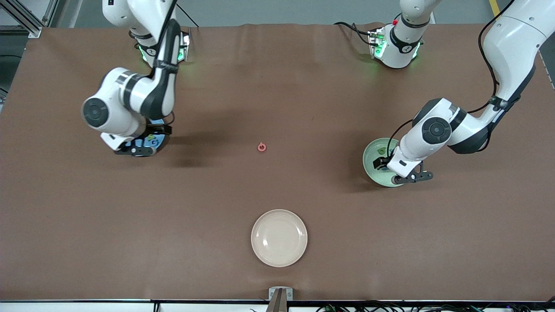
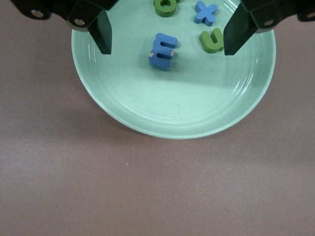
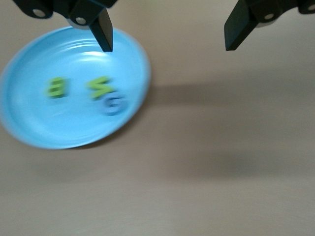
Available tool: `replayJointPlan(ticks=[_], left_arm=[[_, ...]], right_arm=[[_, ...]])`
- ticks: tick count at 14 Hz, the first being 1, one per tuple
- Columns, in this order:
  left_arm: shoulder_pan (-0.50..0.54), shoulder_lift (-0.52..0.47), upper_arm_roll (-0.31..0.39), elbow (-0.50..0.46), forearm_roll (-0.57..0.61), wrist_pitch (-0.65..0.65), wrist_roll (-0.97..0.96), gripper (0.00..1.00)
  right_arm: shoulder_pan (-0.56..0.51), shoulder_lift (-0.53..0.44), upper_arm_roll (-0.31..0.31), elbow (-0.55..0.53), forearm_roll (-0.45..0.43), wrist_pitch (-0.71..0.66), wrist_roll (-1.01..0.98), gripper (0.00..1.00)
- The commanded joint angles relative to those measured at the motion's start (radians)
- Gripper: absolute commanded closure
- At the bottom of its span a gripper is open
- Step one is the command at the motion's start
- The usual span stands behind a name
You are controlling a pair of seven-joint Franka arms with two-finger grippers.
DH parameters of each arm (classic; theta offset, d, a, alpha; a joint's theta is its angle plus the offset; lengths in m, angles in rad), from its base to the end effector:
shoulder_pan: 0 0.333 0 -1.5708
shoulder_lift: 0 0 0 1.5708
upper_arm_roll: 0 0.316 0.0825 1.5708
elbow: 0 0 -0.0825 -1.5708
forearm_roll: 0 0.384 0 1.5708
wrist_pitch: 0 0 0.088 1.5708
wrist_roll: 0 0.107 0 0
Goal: Sort uppercase to blue plate, lowercase to green plate
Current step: 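Place the m on the green plate while the right gripper places the G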
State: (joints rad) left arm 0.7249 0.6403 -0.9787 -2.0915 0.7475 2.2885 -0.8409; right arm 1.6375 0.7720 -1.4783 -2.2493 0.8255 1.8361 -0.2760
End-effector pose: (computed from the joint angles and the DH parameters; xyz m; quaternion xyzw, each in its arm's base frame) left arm 0.5548 -0.1254 0.2278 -0.9979 -0.0619 0.0159 0.0133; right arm 0.4723 0.1242 0.2793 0.9897 -0.0390 -0.1373 0.0034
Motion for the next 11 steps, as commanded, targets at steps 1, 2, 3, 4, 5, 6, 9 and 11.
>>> replayJointPlan(ticks=[1,2,3,4,5,6,9,11], left_arm=[[0.005,-0.027,-0.006,-0.001,0.015,-0.004,0.000,0.00],[0.016,-0.022,-0.006,-0.001,0.015,-0.004,0.009,0.00],[0.025,-0.028,-0.008,0.007,0.012,-0.006,0.011,0.00],[0.024,-0.043,-0.009,0.016,0.009,-0.023,0.016,0.00],[0.024,-0.079,-0.006,0.016,-0.011,-0.027,0.051,0.00],[0.027,-0.089,-0.002,0.016,-0.070,-0.026,0.128,0.00],[0.030,-0.213,0.069,0.013,-0.337,-0.026,0.452,0.01],[0.028,-0.307,0.100,0.001,-0.500,-0.027,0.625,0.00]], right_arm=[[0.117,-0.011,0.034,-0.013,0.133,0.025,0.209,0.00],[0.152,-0.008,0.062,-0.013,0.171,0.064,0.272,0.00],[0.181,-0.007,0.082,-0.012,0.179,0.118,0.346,0.00],[0.200,-0.008,0.131,-0.004,0.182,0.177,0.448,0.00],[0.208,-0.008,0.185,0.011,0.191,0.240,0.566,0.00],[0.209,-0.008,0.235,0.026,0.196,0.296,0.640,0.00],[0.202,-0.008,0.367,0.056,0.262,0.460,0.779,0.00],[0.199,-0.007,0.410,0.066,0.320,0.503,0.802,0.00]])
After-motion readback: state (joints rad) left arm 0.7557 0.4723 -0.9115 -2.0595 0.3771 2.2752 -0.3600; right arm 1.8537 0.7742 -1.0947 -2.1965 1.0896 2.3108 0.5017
